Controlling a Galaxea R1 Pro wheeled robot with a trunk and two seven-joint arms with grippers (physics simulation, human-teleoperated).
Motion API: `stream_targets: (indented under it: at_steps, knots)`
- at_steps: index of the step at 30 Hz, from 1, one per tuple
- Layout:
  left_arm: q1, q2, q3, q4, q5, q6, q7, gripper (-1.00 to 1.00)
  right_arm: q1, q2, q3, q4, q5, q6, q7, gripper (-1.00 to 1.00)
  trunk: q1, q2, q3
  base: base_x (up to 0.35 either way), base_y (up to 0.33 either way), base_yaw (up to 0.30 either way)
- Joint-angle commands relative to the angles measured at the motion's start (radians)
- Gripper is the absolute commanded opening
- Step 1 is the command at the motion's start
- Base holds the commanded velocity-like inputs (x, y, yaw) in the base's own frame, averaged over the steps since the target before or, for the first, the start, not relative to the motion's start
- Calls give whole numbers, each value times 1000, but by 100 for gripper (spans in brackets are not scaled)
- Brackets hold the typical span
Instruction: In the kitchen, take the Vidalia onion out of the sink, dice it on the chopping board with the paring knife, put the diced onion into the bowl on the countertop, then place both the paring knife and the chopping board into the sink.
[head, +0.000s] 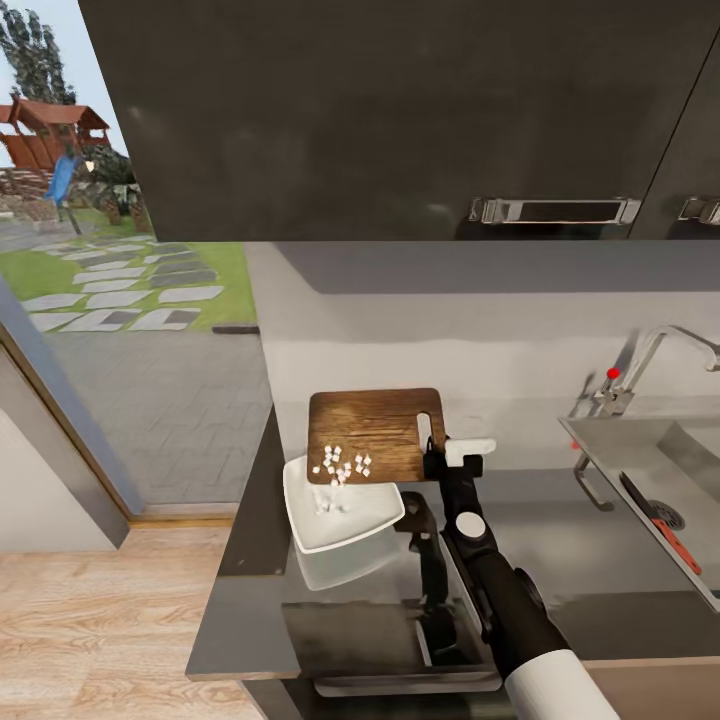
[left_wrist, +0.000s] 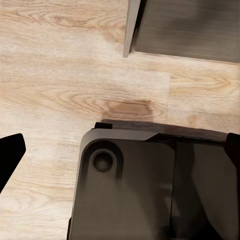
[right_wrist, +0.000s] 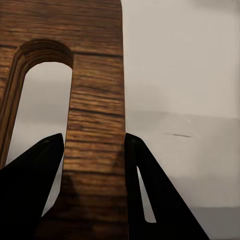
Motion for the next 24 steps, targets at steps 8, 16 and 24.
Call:
stream_targets:
  at_steps: [8, 16, 24]
  knots:
    - [0, -1, 1, -1, 6, -1, 1, 100, -1, 0, 2, 14, 11, -37, -6, -100, 0, -1, -1, 0, 0, 0]
    - [0, -1, 1, 0, 6, -1, 1, 100, -1, -6, 3, 28, 10, -96, -5, -100, 0, -1, -1, 0, 0, 0]
    - [0, -1, 1, 0, 6, -1, 1, 100, -1, -6, 3, 27, 12, -98, -7, -100, 0, -1, 1, 0, 0, 0]
